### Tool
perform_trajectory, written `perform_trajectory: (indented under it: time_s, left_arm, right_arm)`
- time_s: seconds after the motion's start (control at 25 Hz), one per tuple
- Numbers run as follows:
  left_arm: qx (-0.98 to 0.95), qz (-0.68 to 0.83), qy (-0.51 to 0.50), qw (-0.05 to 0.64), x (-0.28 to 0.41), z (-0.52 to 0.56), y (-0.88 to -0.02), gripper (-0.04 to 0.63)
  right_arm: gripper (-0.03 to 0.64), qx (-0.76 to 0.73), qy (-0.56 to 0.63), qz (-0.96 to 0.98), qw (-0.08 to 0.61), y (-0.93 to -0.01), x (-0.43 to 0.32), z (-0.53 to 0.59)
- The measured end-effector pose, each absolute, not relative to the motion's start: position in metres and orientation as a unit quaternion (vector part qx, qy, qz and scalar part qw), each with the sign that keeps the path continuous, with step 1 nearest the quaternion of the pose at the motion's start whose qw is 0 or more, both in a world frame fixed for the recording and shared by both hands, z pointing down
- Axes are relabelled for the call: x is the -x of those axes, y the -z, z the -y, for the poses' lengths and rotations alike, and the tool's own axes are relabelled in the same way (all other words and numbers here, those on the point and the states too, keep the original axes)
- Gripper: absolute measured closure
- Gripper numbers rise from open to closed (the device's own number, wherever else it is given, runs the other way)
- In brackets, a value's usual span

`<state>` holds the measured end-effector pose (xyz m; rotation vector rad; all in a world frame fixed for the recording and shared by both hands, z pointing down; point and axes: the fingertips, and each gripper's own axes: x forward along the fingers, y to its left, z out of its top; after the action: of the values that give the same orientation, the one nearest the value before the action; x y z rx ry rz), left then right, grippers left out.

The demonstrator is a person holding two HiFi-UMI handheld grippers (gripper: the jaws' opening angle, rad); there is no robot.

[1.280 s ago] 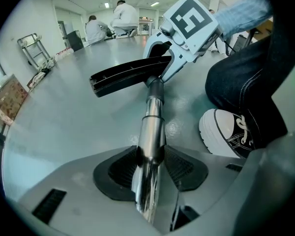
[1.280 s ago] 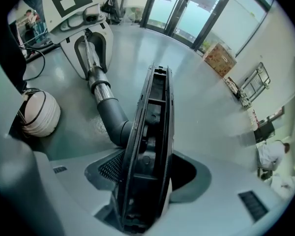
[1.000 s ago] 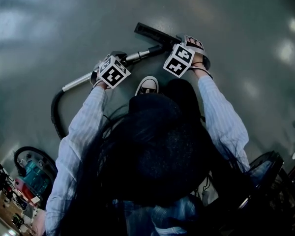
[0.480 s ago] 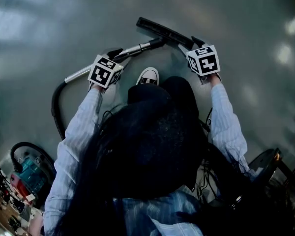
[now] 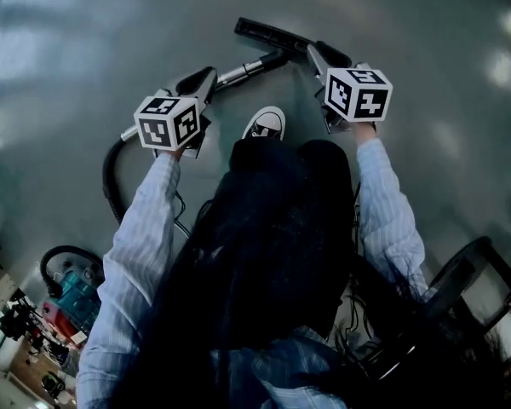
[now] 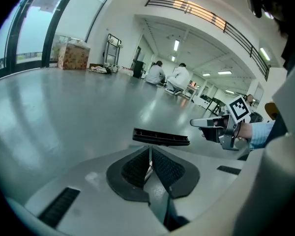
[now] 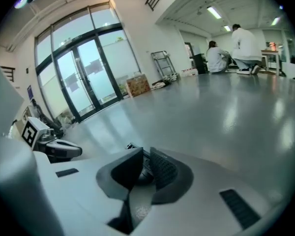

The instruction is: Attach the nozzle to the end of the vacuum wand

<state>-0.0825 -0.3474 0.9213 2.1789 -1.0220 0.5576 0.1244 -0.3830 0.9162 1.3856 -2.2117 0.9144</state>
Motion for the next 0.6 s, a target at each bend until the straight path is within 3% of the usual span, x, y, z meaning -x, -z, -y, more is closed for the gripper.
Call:
perform_trajectory:
  time_s: [0.04, 0.12, 0.36, 0.6]
  left_arm:
    - [-0.830, 0.391, -0.226, 0.328, 0.085, 0.349, -0.915, 0.576]
    - [-0.823, 0.390, -0.253, 0.328, 0.090, 0.348, -0.902, 0.587]
    - [-0.808, 0.392, -0.296, 0.324, 0.091, 0.350, -0.868, 0.591]
    - [-0.801, 0.415, -0.284, 0.324, 0.083, 0.333, -0.771, 0.591]
  right_arm:
    - [0.582, -0.505, -0.332, 0.776, 0.182, -0.911, -0.127, 0.385]
    - [0.593, -0.516, -0.349, 0.761, 0.181, -0.900, -0.128, 0.382]
    - [0.597, -0.516, -0.378, 0.740, 0.209, -0.879, -0.127, 0.357]
    - [0.597, -0.527, -0.410, 0.715, 0.209, -0.793, -0.134, 0.310]
